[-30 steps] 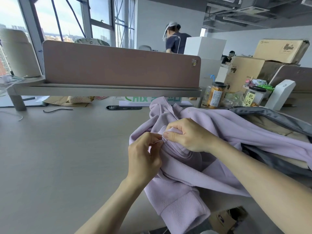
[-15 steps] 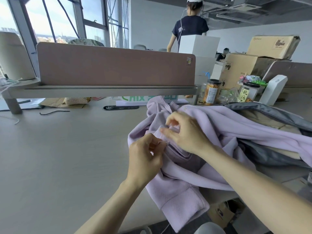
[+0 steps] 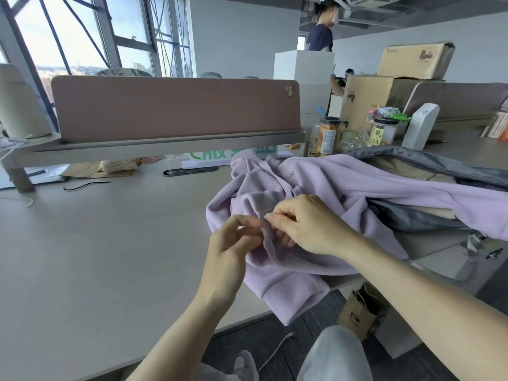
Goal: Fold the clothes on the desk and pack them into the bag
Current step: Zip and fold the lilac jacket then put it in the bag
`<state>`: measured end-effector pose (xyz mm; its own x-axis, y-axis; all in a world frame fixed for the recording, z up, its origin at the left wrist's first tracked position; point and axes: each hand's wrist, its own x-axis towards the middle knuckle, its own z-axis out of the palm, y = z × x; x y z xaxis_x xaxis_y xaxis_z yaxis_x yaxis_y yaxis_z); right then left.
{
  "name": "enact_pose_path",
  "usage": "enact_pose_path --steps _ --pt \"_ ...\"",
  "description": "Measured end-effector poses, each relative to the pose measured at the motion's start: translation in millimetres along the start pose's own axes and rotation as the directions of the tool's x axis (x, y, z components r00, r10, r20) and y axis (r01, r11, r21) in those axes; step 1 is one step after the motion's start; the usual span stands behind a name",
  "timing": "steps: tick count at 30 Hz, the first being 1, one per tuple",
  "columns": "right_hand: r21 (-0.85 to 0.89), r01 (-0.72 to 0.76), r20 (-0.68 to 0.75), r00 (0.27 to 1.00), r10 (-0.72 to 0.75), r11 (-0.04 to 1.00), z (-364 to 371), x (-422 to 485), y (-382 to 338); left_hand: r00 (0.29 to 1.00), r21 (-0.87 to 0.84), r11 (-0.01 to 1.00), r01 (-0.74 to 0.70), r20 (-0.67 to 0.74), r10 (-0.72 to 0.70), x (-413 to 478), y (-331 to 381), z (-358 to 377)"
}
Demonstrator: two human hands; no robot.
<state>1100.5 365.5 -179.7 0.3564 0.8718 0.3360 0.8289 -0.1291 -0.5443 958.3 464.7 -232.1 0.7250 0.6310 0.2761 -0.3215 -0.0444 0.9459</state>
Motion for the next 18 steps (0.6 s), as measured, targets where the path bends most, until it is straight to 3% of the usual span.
enact_pose_path --steps 2,6,12,18 --pt "-0.047 0.003 -0.01 1.0 -0.003 0.999 -1.0 -5.0 -2.0 0.996 -0.141 0.986 0.084 -0.025 -0.088 -1.6 1.8 3.2" --pt "-0.193 0.037 0.017 0.999 -0.034 0.98 -3.4 -16.7 -9.8 0.981 -0.018 0.981 0.195 -0.016 -0.195 -0.9 10.4 9.6" --pt "-0.294 0.043 0.027 0.999 -0.037 0.955 -16.8 -21.7 -24.1 0.997 0.33 0.944 0.0 -0.075 0.026 1.0 10.4 19.1" --pt "-0.314 -0.031 -0.024 0.999 0.025 0.949 -14.5 -13.4 -24.7 0.956 0.326 0.945 0.015 -0.281 0.082 -8.8 -8.4 34.5"
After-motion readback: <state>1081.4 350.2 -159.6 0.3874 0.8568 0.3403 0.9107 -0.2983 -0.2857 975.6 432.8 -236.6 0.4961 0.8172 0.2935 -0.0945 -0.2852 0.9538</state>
